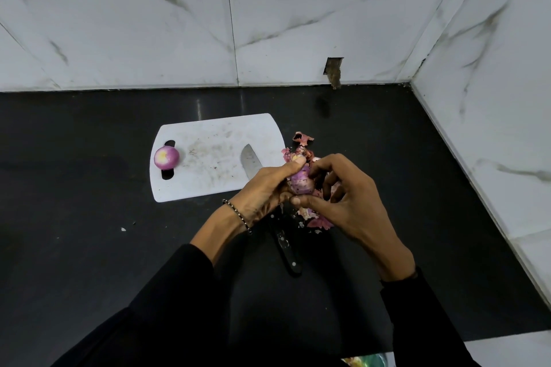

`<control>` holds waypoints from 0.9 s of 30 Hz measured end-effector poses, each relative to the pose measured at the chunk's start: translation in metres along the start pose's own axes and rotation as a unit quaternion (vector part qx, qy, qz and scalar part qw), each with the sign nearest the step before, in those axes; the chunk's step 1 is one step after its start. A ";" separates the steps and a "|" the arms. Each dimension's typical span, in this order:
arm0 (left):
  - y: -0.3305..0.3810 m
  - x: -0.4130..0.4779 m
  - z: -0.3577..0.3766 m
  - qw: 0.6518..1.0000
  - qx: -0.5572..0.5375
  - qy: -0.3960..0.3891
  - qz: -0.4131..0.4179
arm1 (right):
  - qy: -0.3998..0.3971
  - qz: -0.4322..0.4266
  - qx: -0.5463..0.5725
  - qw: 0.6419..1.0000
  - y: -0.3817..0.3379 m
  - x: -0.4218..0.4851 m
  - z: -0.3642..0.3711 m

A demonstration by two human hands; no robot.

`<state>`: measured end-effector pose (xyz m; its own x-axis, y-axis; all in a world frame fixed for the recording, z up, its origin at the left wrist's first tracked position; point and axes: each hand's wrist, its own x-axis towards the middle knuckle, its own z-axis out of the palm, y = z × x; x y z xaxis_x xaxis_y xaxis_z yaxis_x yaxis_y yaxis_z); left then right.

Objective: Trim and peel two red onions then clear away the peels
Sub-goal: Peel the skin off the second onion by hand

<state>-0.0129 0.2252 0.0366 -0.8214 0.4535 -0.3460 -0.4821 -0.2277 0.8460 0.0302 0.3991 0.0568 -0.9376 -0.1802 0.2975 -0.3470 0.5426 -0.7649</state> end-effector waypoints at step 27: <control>-0.003 0.014 0.003 0.994 0.104 0.042 -0.012 | 0.023 0.010 -0.014 1.000 0.011 -0.005 0.010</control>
<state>-0.0217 0.2351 0.0306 -0.8371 0.3819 -0.3916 -0.4350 -0.0309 0.8999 0.0310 0.3977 0.0407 -0.9422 -0.1304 0.3085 -0.3260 0.5684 -0.7554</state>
